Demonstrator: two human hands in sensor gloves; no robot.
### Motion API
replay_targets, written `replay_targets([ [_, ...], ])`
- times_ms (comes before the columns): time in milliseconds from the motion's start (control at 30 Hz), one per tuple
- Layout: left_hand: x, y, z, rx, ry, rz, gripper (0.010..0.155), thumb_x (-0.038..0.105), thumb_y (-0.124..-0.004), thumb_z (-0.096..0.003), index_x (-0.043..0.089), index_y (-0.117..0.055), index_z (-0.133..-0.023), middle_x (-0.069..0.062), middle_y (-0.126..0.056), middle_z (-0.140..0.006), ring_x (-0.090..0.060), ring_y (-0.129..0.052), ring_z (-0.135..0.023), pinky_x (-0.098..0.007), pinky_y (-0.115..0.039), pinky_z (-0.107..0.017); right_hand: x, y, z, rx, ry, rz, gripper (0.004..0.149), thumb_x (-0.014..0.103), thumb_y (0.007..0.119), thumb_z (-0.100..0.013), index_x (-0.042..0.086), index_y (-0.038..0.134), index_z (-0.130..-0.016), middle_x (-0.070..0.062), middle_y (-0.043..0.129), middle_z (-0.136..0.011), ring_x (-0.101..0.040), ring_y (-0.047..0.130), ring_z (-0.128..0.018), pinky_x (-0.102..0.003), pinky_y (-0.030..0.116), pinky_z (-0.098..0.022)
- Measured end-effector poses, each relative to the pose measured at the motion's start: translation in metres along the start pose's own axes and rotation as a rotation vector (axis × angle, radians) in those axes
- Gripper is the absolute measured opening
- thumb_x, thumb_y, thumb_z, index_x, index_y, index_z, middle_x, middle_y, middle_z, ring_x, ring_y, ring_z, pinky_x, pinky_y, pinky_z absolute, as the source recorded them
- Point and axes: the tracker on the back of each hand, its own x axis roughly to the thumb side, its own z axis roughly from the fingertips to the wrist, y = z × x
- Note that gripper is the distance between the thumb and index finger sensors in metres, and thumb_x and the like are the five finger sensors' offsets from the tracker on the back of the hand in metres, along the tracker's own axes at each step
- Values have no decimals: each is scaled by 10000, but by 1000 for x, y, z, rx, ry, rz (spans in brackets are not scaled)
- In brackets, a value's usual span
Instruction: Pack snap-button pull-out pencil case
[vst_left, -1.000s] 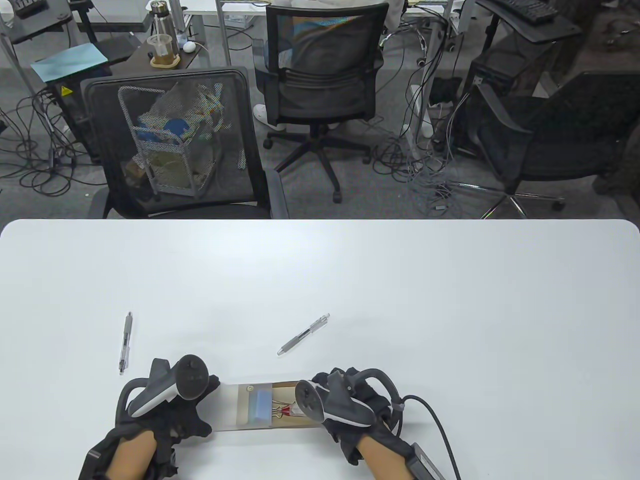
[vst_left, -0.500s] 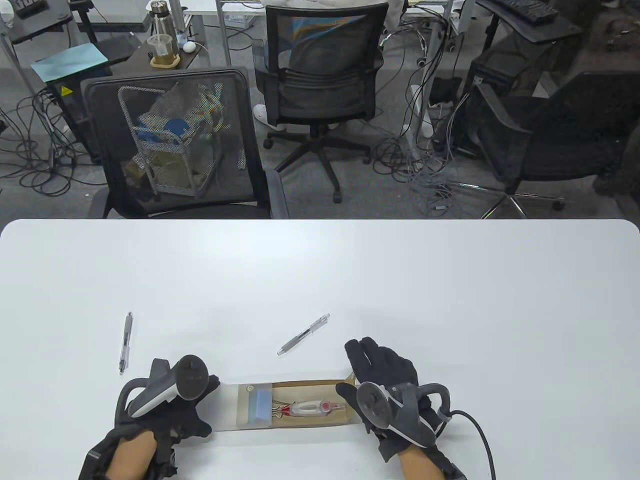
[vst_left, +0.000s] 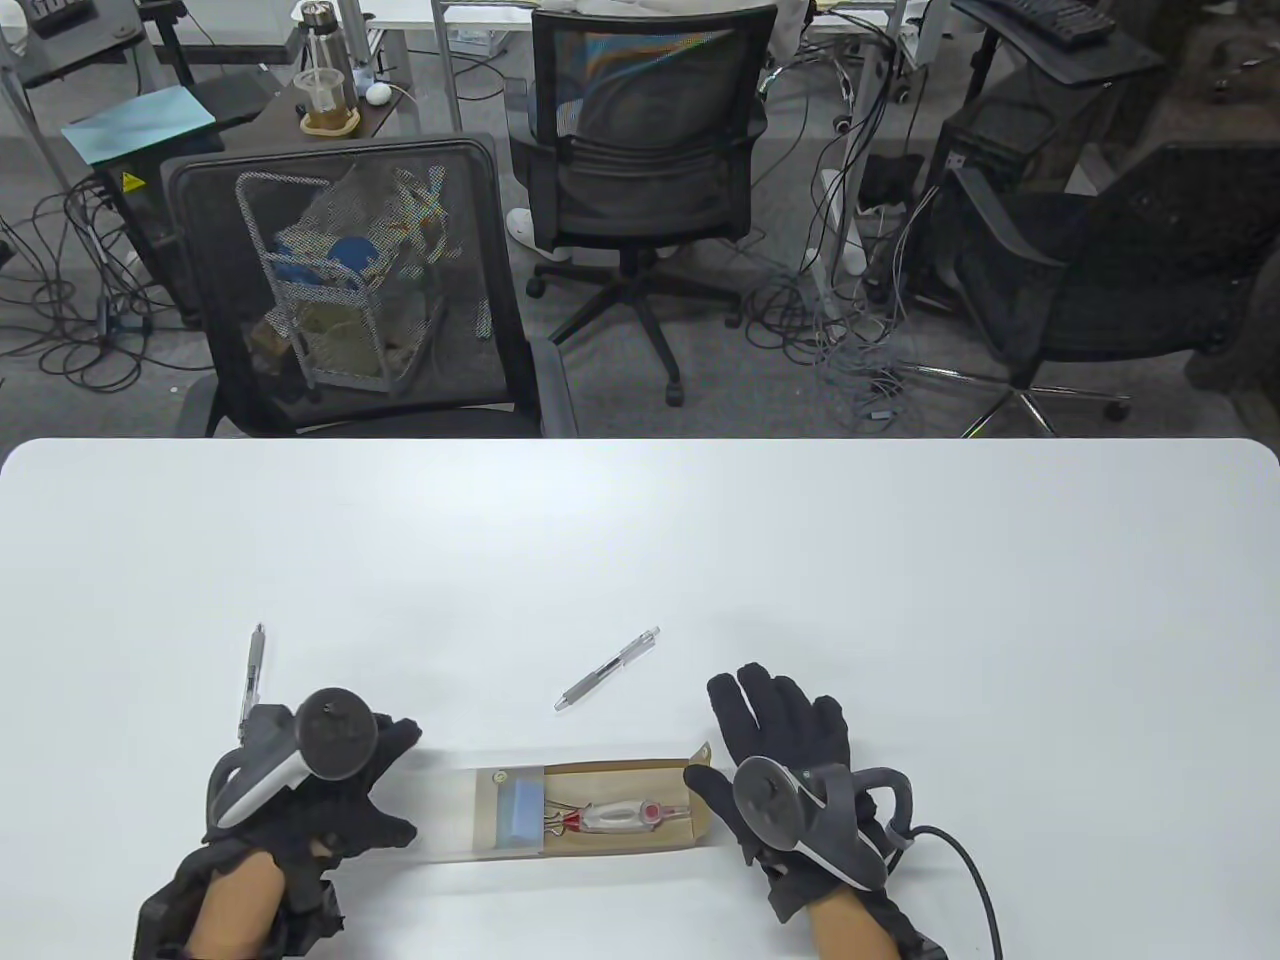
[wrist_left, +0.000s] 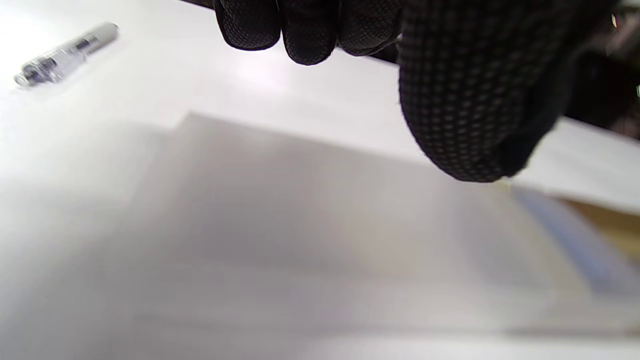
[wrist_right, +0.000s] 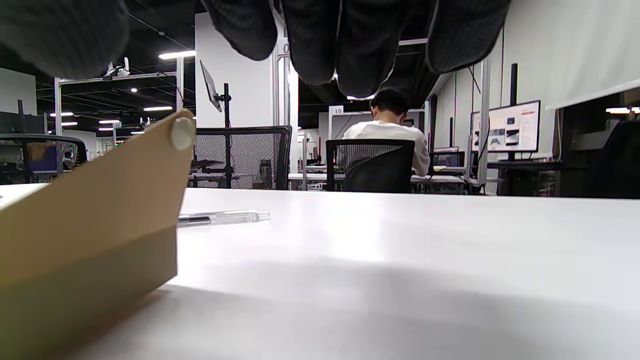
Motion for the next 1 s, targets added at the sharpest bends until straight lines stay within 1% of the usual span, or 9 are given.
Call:
replay_targets([
  [133,-34,32,-9,153,222,148,923,510,-982,-285,371,-552,-1090,54,-514,-1191,-297,-539,-1152,-616,-355,-849,3,-4,2,-24,-5,2,814,756,650,-384,395,459,-1089,29,558,-1197,-253,671,-1057,-605,566,-761],
  [233,-61,43,-26,187,400,232,921,520,-964,-299,355,-531,-1095,42,-501,-1190,-306,-524,-1150,-618,-340,-848,4,-4,2,-26,-12,-3,813,755,653,-385,395,460,-1088,29,559,-1197,-251,679,-1053,-603,570,-761],
  [267,-72,45,-32,199,484,242,912,520,-960,-300,346,-540,-1091,35,-516,-1183,-309,-537,-1144,-613,-352,-848,5,-4,2,-25,-14,-4,813,755,653,-384,395,461,-1088,30,560,-1196,-250,679,-1053,-603,570,-761],
  [333,-86,44,-43,178,577,245,902,528,-951,-304,338,-547,-1087,33,-531,-1173,-310,-553,-1133,-610,-363,-845,6,-3,2,-24,-15,1,811,755,652,-385,395,464,-1087,30,559,-1197,-250,681,-1052,-602,570,-762],
  [500,-104,29,-67,148,768,145,809,543,-933,-313,326,-646,-1038,43,-661,-1100,-282,-689,-1059,-590,-442,-831,6,-3,2,-15,-14,2,808,753,652,-386,395,467,-1087,29,567,-1194,-248,685,-1051,-599,573,-761],
  [633,-109,17,-77,138,870,50,713,545,-916,-330,316,-731,-979,55,-761,-1017,-252,-784,-975,-570,-501,-818,7,-4,2,-8,-12,0,805,752,652,-387,396,470,-1086,28,570,-1193,-247,688,-1048,-598,577,-760],
  [767,-110,9,-82,131,911,-23,641,528,-903,-345,307,-776,-933,69,-822,-944,-224,-838,-909,-557,-542,-806,7,-5,2,-5,-10,5,805,753,651,-387,396,471,-1086,29,566,-1194,-248,689,-1048,-597,580,-758],
  [867,-113,7,-83,153,927,-9,563,477,-909,-360,288,-817,-882,65,-881,-861,-206,-885,-839,-551,-583,-787,7,-5,2,-4,-10,9,804,752,650,-388,394,472,-1086,28,568,-1194,-249,689,-1047,-596,578,-759],
  [1000,-117,7,-81,159,925,33,546,478,-919,-353,281,-839,-857,58,-905,-821,-201,-904,-799,-545,-603,-779,8,-6,2,-9,-11,15,804,752,649,-388,394,472,-1086,26,568,-1193,-250,683,-1050,-597,578,-759],
])
